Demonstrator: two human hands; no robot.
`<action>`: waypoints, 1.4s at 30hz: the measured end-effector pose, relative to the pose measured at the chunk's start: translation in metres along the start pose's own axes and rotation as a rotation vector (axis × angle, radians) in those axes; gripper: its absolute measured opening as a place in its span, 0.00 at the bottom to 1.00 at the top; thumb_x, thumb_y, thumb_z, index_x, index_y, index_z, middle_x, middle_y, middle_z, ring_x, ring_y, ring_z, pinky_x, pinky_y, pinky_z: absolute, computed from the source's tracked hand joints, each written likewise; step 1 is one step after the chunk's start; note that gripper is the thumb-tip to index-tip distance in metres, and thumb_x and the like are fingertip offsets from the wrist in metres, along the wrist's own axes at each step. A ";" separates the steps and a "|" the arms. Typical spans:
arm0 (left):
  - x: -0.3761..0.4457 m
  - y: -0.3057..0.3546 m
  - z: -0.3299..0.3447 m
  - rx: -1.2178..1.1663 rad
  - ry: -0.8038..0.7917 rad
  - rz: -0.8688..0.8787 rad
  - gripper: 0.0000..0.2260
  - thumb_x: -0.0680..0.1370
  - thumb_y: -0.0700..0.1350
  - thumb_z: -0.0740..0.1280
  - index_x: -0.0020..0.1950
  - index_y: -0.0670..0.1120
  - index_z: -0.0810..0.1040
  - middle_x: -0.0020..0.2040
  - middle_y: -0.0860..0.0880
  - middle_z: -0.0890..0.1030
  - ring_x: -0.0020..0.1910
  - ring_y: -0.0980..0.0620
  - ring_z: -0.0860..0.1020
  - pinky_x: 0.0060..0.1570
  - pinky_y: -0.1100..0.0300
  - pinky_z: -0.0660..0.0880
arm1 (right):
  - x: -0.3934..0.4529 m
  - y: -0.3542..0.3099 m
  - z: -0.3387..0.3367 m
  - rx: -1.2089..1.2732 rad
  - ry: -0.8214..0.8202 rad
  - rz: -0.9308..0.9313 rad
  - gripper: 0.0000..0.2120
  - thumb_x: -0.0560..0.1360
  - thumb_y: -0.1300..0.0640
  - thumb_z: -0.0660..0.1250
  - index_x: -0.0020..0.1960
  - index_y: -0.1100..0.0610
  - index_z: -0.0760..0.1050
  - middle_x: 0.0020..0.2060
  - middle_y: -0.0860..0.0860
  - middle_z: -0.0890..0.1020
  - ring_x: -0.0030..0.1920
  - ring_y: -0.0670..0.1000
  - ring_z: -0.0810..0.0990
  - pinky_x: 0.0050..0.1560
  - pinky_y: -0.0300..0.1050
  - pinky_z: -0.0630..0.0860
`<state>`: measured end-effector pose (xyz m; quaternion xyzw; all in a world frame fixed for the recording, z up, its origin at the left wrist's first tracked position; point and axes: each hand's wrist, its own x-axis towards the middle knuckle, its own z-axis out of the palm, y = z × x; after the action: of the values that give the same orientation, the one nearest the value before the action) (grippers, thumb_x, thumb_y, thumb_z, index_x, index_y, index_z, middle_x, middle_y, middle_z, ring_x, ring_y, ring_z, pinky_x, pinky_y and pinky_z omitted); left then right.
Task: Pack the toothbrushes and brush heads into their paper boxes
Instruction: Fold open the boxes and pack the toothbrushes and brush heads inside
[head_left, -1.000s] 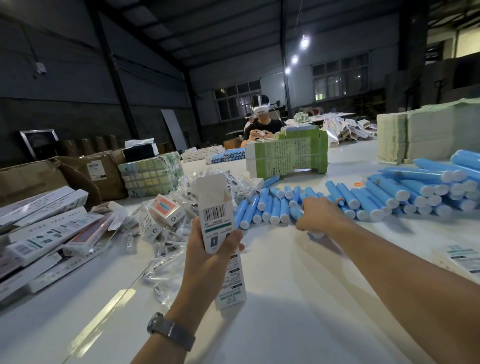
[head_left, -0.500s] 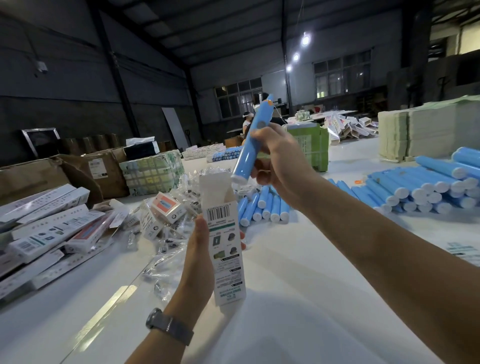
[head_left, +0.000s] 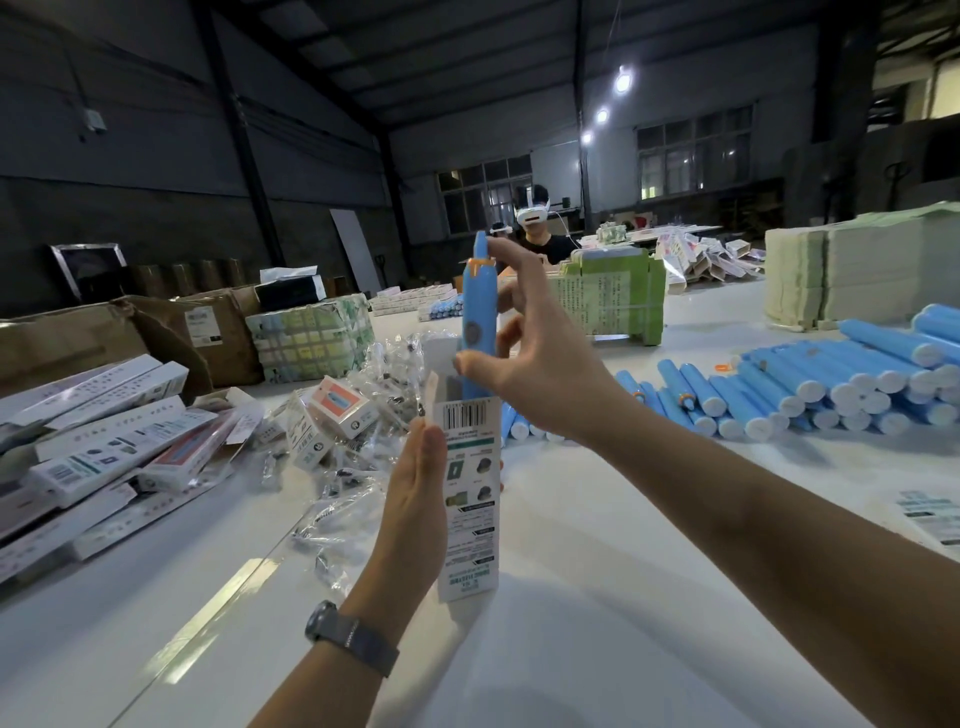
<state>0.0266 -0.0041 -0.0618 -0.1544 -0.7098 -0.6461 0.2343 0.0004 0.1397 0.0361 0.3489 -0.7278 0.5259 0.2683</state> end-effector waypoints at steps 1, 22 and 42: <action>0.000 0.000 0.000 -0.007 0.003 0.002 0.30 0.76 0.69 0.55 0.60 0.46 0.76 0.46 0.44 0.85 0.41 0.47 0.85 0.37 0.60 0.80 | -0.002 0.001 0.001 -0.006 -0.018 -0.019 0.38 0.71 0.62 0.75 0.73 0.47 0.58 0.46 0.44 0.73 0.33 0.44 0.75 0.38 0.34 0.77; 0.010 -0.009 -0.029 0.078 0.265 0.015 0.28 0.79 0.63 0.50 0.63 0.46 0.77 0.51 0.43 0.84 0.47 0.44 0.84 0.36 0.64 0.79 | -0.004 0.027 0.012 -0.036 -0.031 0.006 0.09 0.75 0.63 0.70 0.52 0.52 0.77 0.41 0.43 0.77 0.33 0.41 0.76 0.34 0.33 0.76; 0.011 -0.006 -0.025 0.089 0.328 -0.008 0.29 0.77 0.64 0.50 0.62 0.45 0.76 0.54 0.38 0.82 0.50 0.38 0.82 0.39 0.59 0.81 | -0.041 0.113 0.061 -0.845 -0.602 0.252 0.07 0.78 0.51 0.63 0.54 0.50 0.76 0.51 0.50 0.80 0.51 0.53 0.77 0.50 0.50 0.77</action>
<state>0.0176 -0.0306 -0.0602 -0.0335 -0.6906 -0.6316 0.3508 -0.0647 0.1135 -0.0789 0.2558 -0.9572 0.0918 0.0994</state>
